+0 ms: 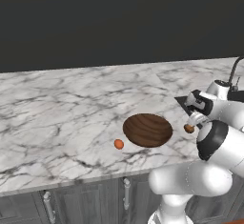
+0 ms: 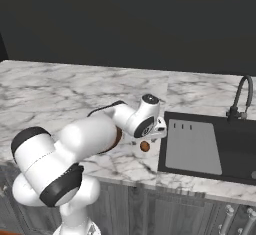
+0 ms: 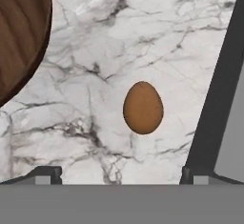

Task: Gather the eggs and milk located in the vicinity of the sink area and place them right next to the bowl.

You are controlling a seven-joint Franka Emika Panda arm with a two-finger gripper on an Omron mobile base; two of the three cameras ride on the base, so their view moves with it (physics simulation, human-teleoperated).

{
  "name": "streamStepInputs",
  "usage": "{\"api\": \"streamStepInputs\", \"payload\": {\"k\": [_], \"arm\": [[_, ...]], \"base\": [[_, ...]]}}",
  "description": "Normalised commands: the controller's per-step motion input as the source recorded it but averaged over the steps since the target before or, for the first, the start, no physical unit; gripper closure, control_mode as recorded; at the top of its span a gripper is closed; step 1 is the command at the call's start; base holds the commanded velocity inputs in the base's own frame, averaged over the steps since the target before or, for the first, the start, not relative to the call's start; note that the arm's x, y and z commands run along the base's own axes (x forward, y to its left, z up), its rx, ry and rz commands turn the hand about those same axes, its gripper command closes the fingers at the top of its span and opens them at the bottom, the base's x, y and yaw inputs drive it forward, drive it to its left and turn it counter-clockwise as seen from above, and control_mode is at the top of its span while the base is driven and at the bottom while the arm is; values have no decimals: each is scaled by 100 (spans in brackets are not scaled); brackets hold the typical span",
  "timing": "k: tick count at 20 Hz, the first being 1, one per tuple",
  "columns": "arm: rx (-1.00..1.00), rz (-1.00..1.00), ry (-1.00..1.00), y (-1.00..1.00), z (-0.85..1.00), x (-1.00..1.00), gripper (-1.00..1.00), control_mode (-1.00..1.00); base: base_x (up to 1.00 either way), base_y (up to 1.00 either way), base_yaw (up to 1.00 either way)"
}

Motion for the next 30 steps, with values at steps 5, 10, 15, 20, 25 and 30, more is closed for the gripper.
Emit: {"api": "streamStepInputs", "payload": {"k": [5, 10, 15, 20, 25, 30], "arm": [[0, 4, -12, 1, -28, 30, -100, -100], [0, 3, -5, 0, -26, 34, -100, -100], [0, 4, 0, 0, -28, 32, -100, -100], [0, 3, 0, 0, -22, 15, -100, -100], [0, 5, 0, 0, -10, 0, -100, -100], [0, 3, 0, 0, -1, 0, -100, -100]], "base": [[0, 0, 0], [0, 0, 0], [0, 0, 0], [0, 0, 0], [0, 0, 0], [0, 0, 0]]}}
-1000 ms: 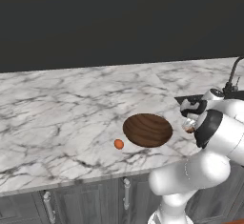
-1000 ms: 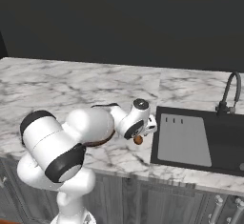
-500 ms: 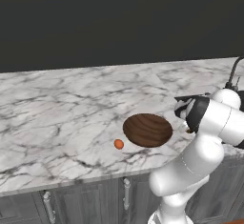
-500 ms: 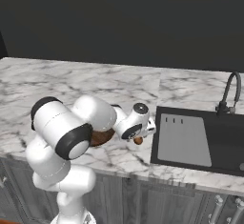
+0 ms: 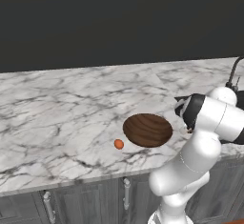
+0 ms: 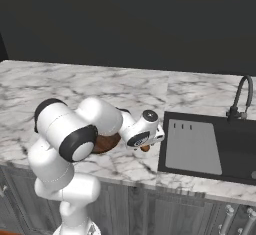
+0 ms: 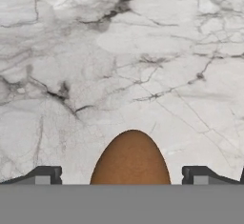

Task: Gather the eggs and milk located in the vicinity of the sink area and place them right next to the bowl.

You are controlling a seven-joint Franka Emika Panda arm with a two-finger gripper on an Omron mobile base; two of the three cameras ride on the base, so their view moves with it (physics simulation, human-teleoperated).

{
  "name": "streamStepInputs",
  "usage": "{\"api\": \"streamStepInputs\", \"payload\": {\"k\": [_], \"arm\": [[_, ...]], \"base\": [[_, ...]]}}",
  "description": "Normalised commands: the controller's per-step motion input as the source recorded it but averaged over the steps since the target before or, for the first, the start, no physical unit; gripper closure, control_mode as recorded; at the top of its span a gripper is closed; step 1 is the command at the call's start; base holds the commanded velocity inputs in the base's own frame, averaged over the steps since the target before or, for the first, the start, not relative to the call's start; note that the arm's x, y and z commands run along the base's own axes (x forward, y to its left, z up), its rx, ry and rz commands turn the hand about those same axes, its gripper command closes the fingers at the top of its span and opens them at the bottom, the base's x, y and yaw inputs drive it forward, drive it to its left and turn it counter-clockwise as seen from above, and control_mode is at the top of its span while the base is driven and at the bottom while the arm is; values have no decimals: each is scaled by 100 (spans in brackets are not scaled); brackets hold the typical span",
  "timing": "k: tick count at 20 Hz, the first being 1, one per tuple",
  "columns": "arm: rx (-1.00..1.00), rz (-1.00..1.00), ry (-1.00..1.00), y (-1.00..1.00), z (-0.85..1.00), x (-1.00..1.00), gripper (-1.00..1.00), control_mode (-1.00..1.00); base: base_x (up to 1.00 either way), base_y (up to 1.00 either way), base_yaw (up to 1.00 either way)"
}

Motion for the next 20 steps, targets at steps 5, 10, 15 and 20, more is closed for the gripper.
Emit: {"api": "streamStepInputs", "payload": {"k": [5, 10, 15, 20], "arm": [[0, 0, 0, 0, 0, 0, 100, -100], [0, 0, 0, 0, 0, 0, 100, -100], [1, 0, 0, 0, 0, 0, 100, -100], [9, 6, -3, 0, 6, -14, 100, -100]], "base": [[0, 0, 0], [0, 0, 0], [0, 0, 0], [0, 0, 0]]}}
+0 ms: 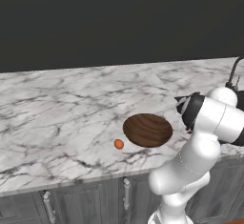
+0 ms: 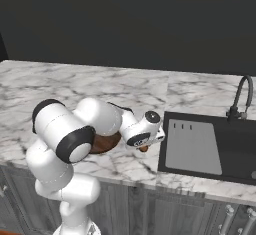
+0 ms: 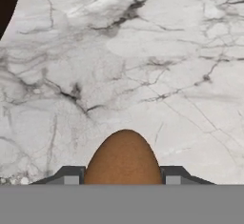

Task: Gather the eggs and milk located in the vicinity of the sink area and place them right next to the bowl.

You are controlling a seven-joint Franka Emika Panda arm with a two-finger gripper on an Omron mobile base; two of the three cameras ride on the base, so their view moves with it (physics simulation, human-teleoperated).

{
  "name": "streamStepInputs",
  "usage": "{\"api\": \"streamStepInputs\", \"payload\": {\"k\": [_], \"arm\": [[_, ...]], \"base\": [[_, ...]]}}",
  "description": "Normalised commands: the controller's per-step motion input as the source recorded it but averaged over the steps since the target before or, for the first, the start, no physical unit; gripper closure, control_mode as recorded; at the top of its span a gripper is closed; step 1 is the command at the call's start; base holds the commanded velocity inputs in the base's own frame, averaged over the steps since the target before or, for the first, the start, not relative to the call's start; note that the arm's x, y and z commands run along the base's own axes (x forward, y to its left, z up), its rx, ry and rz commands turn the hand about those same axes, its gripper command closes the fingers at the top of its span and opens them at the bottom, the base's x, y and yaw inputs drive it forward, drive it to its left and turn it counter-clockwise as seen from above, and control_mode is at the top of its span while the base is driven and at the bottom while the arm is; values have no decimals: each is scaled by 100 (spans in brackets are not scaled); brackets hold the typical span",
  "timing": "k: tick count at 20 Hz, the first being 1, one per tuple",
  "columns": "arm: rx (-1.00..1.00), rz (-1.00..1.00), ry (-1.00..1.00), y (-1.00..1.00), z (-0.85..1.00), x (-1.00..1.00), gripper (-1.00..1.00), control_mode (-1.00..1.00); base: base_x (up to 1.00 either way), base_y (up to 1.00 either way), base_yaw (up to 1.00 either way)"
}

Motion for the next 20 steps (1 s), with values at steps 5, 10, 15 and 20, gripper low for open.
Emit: {"api": "streamStepInputs", "payload": {"k": [5, 10, 15, 20], "arm": [[8, 21, -7, 8, 12, -21, 100, -100], [2, 29, 0, 22, 28, 0, 100, -100], [0, 25, 0, 27, 22, 0, 100, -100], [0, 25, 0, 11, 0, 0, 100, -100]], "base": [[0, 0, 0], [0, 0, 0], [0, 0, 0], [0, 0, 0]]}}
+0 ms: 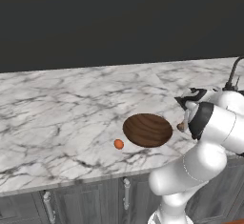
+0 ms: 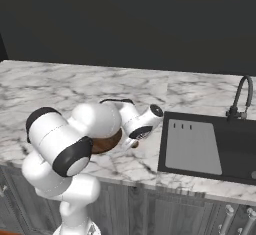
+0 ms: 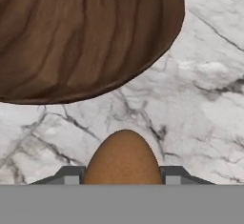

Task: Gather the eggs and milk located in the vicinity of the sink area and place them right next to the bowl.

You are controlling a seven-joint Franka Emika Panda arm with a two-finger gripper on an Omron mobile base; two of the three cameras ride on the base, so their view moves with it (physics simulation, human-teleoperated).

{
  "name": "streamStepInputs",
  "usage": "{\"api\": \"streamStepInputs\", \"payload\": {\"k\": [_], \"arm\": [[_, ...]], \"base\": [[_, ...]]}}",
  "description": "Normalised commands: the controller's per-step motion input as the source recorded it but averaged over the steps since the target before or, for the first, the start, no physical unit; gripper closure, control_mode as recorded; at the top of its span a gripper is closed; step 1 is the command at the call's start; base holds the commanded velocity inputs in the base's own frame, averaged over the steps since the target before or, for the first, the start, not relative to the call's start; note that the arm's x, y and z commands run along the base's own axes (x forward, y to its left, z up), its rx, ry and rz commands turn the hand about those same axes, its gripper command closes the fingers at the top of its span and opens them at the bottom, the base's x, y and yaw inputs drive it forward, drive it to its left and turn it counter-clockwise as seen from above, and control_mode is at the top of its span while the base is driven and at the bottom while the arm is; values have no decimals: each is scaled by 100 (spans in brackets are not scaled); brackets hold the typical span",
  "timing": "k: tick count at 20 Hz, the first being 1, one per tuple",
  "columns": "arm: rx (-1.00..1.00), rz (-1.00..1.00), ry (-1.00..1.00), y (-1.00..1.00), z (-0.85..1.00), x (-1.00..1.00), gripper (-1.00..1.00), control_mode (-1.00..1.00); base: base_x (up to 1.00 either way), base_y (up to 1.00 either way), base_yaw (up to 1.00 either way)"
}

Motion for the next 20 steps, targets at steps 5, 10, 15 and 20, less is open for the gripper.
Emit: {"api": "streamStepInputs", "payload": {"k": [5, 10, 15, 20], "arm": [[0, 23, 0, 19, -3, 0, 100, -100], [0, 20, 0, 12, -3, 0, 100, -100], [0, 15, 0, 22, -9, 0, 100, -100], [0, 9, 0, 25, -13, 0, 100, -100]], "base": [[0, 0, 0], [0, 0, 0], [0, 0, 0], [0, 0, 0]]}}
